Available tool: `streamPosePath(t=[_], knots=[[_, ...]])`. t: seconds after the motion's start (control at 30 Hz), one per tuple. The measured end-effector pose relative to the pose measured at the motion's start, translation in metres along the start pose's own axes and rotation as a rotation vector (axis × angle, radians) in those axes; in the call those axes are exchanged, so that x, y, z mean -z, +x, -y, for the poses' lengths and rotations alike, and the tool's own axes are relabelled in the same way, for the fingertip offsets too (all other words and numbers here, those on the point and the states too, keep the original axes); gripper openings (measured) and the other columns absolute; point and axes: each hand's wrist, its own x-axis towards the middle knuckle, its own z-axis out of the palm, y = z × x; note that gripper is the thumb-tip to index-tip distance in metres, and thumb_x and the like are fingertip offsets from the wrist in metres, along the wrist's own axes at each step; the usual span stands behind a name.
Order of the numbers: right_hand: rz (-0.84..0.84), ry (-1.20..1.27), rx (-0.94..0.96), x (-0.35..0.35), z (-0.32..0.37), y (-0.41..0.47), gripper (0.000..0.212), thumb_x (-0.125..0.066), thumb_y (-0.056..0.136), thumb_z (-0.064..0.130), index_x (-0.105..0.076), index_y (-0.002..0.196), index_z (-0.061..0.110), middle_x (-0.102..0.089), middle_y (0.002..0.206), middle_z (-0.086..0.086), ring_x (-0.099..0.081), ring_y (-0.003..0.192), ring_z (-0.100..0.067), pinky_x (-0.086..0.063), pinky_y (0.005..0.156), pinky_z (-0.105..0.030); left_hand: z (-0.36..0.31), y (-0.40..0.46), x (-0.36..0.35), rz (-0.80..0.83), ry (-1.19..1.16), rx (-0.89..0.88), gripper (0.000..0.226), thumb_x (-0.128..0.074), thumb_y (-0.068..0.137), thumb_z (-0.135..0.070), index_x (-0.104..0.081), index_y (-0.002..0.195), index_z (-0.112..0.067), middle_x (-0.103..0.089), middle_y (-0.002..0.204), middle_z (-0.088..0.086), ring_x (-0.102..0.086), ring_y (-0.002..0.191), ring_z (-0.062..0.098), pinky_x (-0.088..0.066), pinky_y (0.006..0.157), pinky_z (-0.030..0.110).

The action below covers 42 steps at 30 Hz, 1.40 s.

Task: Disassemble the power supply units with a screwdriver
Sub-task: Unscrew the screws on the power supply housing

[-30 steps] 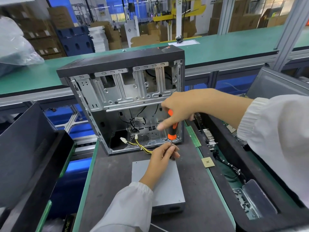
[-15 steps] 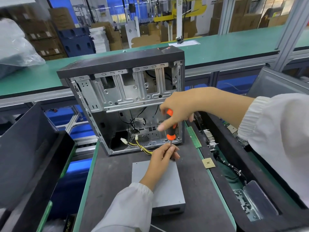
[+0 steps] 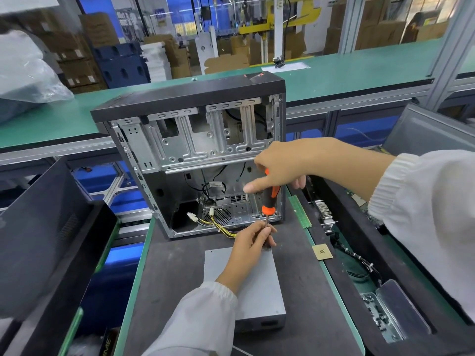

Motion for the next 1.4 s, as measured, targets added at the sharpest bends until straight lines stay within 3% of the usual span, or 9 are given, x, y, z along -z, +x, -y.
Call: streamPosePath(t=[0.1,0.23,0.5,0.63,0.77,0.93,1.17,1.3,1.4], knots=[[-0.048,-0.060,0.015,-0.008,0.002,0.007,0.063,-0.038,0.092,0.064,-0.052,0.081,0.004,-0.062,0.048,-0.006,-0.062,0.043,-0.019,-0.053,0.055,-0.027,0.001,0.000,0.000,-0.005,0.000,0.000,0.019,-0.045,0.102,-0.008,-0.064,0.098,-0.008,-0.065,0.073,0.006,-0.064,0.073,0.011,-0.051,0.070,0.020],[-0.007,-0.084,0.184,-0.006,0.002,0.008,0.007,-0.056,0.094,0.022,-0.055,0.101,0.019,-0.055,0.079,0.003,-0.061,0.060,-0.019,-0.050,0.057,-0.028,0.002,0.001,0.001,-0.015,-0.004,-0.028,0.020,-0.045,0.102,-0.008,-0.064,0.100,-0.013,-0.064,0.072,0.005,-0.065,0.073,0.012,-0.049,0.069,0.018],[-0.073,0.007,0.049,-0.004,0.006,0.004,0.079,-0.046,0.076,0.078,-0.057,0.117,0.012,-0.062,0.063,0.001,-0.067,0.048,-0.017,-0.050,0.044,-0.022,0.005,0.000,0.001,-0.003,-0.012,-0.017,0.021,-0.044,0.103,-0.012,-0.065,0.098,-0.014,-0.064,0.071,-0.004,-0.068,0.078,0.016,-0.053,0.071,0.022],[-0.159,-0.149,0.050,-0.013,0.008,0.012,0.063,-0.036,0.091,0.067,-0.053,0.075,0.008,-0.057,0.036,-0.002,-0.064,0.044,-0.018,-0.050,0.051,-0.026,0.005,0.000,0.002,-0.006,-0.009,-0.007,0.021,-0.045,0.103,-0.012,-0.066,0.097,-0.017,-0.065,0.071,-0.003,-0.069,0.079,0.019,-0.053,0.071,0.022],[0.012,-0.057,0.155,-0.002,0.004,0.009,0.018,-0.058,0.093,0.026,-0.054,0.109,0.018,-0.064,0.090,-0.006,-0.061,0.058,-0.017,-0.054,0.057,-0.029,0.004,0.000,0.002,-0.015,-0.015,-0.011,0.021,-0.045,0.102,-0.011,-0.065,0.095,-0.015,-0.067,0.074,0.005,-0.065,0.073,0.011,-0.051,0.069,0.019],[0.059,0.025,0.049,0.001,0.006,0.002,0.070,-0.058,0.078,0.068,-0.042,0.127,0.021,-0.051,0.082,-0.001,-0.069,0.057,-0.021,-0.058,0.056,-0.030,0.003,0.001,0.000,-0.001,-0.007,-0.004,0.022,-0.046,0.102,-0.012,-0.062,0.088,-0.015,-0.066,0.072,0.004,-0.063,0.072,0.013,-0.053,0.071,0.024],[-0.145,-0.096,-0.012,-0.012,0.008,0.010,0.057,-0.042,0.096,0.055,-0.045,0.067,0.006,-0.047,0.034,-0.003,-0.055,0.034,-0.018,-0.050,0.047,-0.026,0.002,-0.001,0.001,0.009,0.012,-0.011,0.025,-0.044,0.103,-0.012,-0.059,0.082,-0.016,-0.067,0.072,0.002,-0.062,0.075,0.021,-0.053,0.074,0.033],[-0.016,-0.131,0.131,-0.008,0.007,0.011,0.014,-0.059,0.093,0.027,-0.058,0.097,0.013,-0.058,0.086,-0.004,-0.066,0.071,-0.025,-0.056,0.066,-0.035,0.002,0.000,0.000,-0.005,-0.008,-0.024,0.020,-0.044,0.102,-0.011,-0.059,0.090,-0.010,-0.067,0.072,0.003,-0.059,0.072,0.021,-0.049,0.068,0.027],[0.141,-0.044,0.241,0.002,0.007,0.009,0.045,-0.072,0.084,0.023,-0.052,0.124,0.028,-0.050,0.108,0.000,-0.062,0.093,-0.026,-0.054,0.076,-0.038,0.004,0.001,0.000,0.013,0.007,-0.040,0.023,-0.044,0.103,-0.013,-0.062,0.089,-0.016,-0.067,0.074,0.007,-0.060,0.072,0.020,-0.050,0.069,0.028]])
